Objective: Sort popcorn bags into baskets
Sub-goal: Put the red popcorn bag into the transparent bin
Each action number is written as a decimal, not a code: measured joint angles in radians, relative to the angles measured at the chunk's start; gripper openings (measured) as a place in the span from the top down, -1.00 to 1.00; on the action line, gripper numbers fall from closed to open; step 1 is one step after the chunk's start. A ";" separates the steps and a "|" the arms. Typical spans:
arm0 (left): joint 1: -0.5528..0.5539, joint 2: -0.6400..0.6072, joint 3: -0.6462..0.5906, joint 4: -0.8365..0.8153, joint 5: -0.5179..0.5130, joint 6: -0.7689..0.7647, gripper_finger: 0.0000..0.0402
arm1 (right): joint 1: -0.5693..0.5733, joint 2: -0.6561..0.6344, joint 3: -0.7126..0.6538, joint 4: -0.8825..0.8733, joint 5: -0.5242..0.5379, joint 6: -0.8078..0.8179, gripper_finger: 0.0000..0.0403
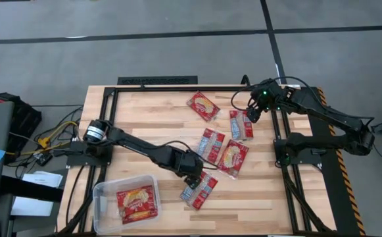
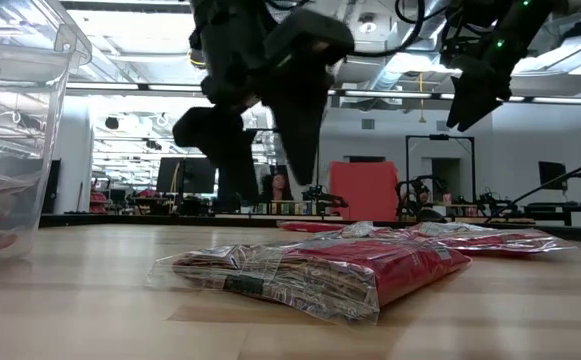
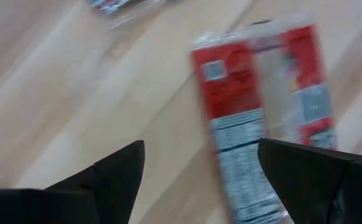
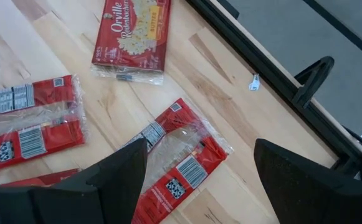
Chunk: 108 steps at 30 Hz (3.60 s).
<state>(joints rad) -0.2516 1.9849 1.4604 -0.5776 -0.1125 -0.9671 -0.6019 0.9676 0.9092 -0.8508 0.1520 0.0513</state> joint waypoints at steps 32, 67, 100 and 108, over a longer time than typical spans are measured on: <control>-0.027 0.253 0.178 -0.091 0.150 0.010 0.95 | 0.039 0.001 0.000 -0.009 -0.023 0.030 -0.57; 0.052 0.214 0.723 -0.661 0.043 0.437 1.00 | 0.039 0.000 0.000 0.000 -0.023 0.074 -0.57; -0.047 -0.083 0.869 -0.974 -0.217 0.389 1.00 | 0.050 0.001 0.000 0.032 -0.062 0.151 -0.57; -0.138 -0.132 0.869 -0.994 -0.263 0.319 0.92 | 0.354 0.078 0.000 0.334 -0.219 -0.004 -0.57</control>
<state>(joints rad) -0.3894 1.8532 2.3295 -1.5719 -0.3758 -0.6486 -0.2478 1.0460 0.9096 -0.5166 -0.0671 0.0472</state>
